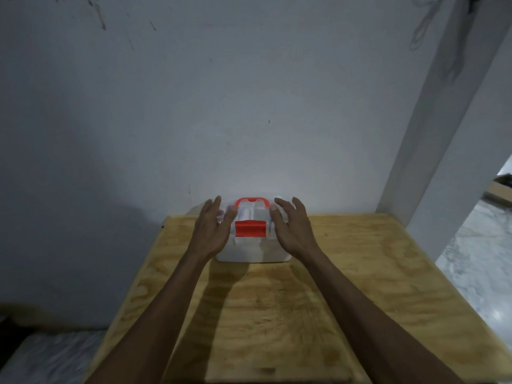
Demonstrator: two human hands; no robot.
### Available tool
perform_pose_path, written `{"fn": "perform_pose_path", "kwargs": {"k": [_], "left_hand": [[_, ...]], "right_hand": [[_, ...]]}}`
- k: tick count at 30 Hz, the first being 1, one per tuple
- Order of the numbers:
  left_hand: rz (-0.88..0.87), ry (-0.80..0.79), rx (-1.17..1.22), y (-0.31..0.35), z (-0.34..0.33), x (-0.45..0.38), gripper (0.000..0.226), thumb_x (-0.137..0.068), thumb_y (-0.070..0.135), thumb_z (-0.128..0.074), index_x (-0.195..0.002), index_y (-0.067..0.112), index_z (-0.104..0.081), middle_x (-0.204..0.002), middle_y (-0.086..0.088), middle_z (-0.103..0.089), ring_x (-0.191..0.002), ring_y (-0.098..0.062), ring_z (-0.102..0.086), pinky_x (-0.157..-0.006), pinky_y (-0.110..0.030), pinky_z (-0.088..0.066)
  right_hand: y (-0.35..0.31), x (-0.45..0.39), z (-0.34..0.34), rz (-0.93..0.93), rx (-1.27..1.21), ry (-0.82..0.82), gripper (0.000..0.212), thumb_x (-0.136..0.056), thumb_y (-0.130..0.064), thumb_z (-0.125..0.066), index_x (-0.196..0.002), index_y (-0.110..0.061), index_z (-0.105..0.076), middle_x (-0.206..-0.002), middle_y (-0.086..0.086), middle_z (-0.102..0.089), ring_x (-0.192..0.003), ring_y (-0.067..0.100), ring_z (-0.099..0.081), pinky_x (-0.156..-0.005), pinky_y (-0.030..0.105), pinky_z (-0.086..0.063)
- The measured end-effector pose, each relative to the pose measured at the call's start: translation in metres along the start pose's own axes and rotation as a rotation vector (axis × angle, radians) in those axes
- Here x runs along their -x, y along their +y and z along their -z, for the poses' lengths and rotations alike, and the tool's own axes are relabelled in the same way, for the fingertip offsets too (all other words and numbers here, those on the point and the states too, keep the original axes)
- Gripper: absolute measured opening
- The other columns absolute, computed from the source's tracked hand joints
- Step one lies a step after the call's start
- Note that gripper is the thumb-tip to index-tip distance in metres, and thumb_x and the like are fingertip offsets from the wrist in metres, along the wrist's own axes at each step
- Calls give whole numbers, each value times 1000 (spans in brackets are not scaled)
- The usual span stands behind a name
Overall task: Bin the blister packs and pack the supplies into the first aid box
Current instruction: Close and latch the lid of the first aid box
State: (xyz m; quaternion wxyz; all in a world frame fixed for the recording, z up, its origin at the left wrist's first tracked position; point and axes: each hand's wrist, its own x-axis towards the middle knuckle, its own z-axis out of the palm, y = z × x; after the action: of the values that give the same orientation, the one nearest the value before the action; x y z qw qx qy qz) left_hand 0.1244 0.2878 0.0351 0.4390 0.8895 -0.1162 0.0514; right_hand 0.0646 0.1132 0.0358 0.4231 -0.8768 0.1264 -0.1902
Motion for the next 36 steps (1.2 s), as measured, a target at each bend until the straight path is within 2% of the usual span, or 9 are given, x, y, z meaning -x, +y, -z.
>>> {"fn": "perform_pose_path", "kwargs": {"k": [2,7,10,14,16,21,25,32,36], "left_hand": [[11,-57,-25,2,4,-5,80,-89,64,-45,-154,23,-24,-164,-5,-13,-144,-26,-32,-113,-47,-28],[-40,-137,-87,-4,8,-1,95,-79,65,-59,-155,26,-18,-165,-1,-10,-146,-23,-28,-115,-45,-25],[-81,-140,-117,-10,7,-1,107,-66,75,-56,-155,27,-18,-165,1,-9,-146,-22,-28,-115,-44,-27],[-138,-122,-107,-20,7,2,111,-62,85,-53,-153,29,-22,-164,4,-9,-146,-22,-28,-115,-48,-29],[-163,-113,-110,-23,6,4,115,-57,89,-48,-153,29,-23,-164,4,-11,-147,-23,-26,-116,-50,-28],[-192,-81,-107,-24,4,7,132,-45,102,-35,-152,25,-27,-164,1,-14,-148,-23,-21,-115,-44,-27],[-209,-71,-122,-23,2,10,131,-46,102,-33,-152,24,-28,-163,0,-16,-148,-24,-22,-115,-46,-27],[-191,-72,-105,-30,3,12,123,-52,95,-47,-152,27,-25,-164,0,-12,-149,-22,-17,-113,-41,-24],[-187,-64,-82,-29,0,6,106,-65,73,-61,-152,28,-23,-164,0,-9,-149,-22,-17,-114,-41,-25]], "right_hand": [[-3,-5,0,-17,22,-65,58,-96,-57,-40,-147,-29,-39,-164,6,-8,-148,29,-17,-115,47,-24],[5,-1,0,1,63,-125,72,-86,-66,-51,-149,-37,-29,-165,1,3,-149,30,-14,-115,51,-25],[8,4,0,25,92,-130,84,-79,-69,-58,-150,-38,-24,-164,0,6,-149,28,-13,-114,49,-26],[14,7,-3,79,135,-120,97,-71,-72,-64,-151,-39,-21,-164,-1,8,-150,27,-10,-116,47,-22],[18,9,-6,90,133,-111,99,-68,-74,-65,-150,-41,-21,-164,-1,8,-150,27,-10,-116,47,-22],[23,14,-10,117,100,-80,99,-61,-80,-61,-147,-45,-26,-164,-4,7,-150,27,-10,-114,49,-25],[22,17,-7,126,104,-77,99,-61,-80,-59,-148,-43,-28,-164,-3,7,-150,27,-9,-115,51,-26],[22,11,-4,97,110,-116,102,-65,-71,-70,-150,-40,-23,-164,1,7,-150,28,-11,-115,48,-24],[23,0,-5,130,98,-115,99,-67,-66,-73,-149,-39,-25,-164,1,6,-150,26,-10,-114,45,-25]]}}
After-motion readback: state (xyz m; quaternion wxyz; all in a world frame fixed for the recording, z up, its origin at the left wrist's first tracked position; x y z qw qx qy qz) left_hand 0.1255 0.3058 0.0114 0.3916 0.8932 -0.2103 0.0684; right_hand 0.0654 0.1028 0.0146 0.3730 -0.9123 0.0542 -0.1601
